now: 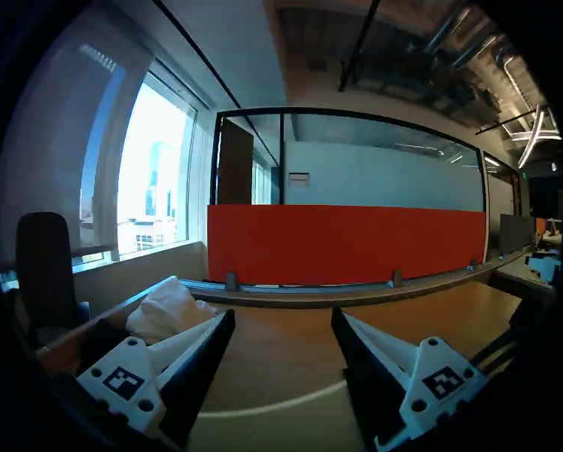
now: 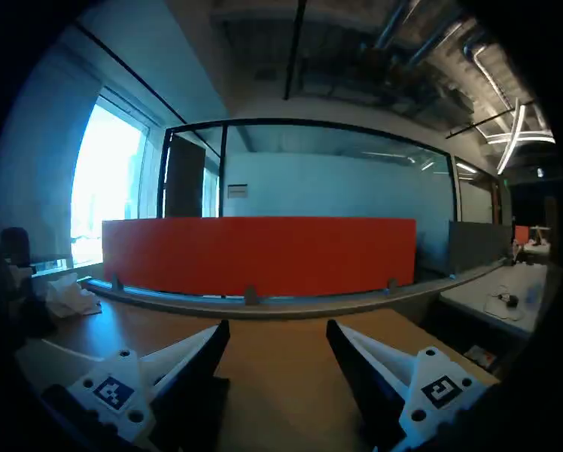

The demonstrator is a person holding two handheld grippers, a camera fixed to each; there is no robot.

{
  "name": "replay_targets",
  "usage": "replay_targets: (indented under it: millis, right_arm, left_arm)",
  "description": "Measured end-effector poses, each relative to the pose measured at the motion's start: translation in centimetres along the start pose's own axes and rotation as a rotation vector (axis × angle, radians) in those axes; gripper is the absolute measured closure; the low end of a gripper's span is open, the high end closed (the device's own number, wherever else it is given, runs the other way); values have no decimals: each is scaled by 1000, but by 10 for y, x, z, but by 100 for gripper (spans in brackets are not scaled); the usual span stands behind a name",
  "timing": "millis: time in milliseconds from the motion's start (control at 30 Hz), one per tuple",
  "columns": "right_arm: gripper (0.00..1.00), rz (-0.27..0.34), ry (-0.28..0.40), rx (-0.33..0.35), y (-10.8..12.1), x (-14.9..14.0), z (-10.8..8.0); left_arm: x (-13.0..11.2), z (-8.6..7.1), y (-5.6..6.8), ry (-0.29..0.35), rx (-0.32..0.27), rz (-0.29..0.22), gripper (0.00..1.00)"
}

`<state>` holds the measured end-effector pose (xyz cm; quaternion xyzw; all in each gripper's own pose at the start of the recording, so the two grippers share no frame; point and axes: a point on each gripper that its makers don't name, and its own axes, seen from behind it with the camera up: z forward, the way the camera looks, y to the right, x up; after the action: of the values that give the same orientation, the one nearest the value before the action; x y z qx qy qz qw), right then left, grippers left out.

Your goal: Fold towel

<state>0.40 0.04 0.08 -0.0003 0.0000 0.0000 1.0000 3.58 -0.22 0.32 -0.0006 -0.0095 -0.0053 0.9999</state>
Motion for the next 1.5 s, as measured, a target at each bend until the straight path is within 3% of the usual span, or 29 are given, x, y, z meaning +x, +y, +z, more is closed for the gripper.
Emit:
replay_targets:
  millis: [367,567,867,1267,1500]
  right_arm:
    - [0,11,6,12,2,72,7]
    - [0,-3,5,23,1,90,14]
    - [0,-44,-41,95,-17,89,21]
    - [0,-165,-163,321,-59,69,17]
    - [0,-222,-224,445,-83,60,10]
  left_arm:
    - [65,7,8,-23,-21,16,5]
    - [87,12,17,-22,-43,31,5]
    - [86,14,40,-66,-133,62,5]
    - [69,11,67,-164,-305,115,5]
    - [55,5,90,-212,-410,132,5]
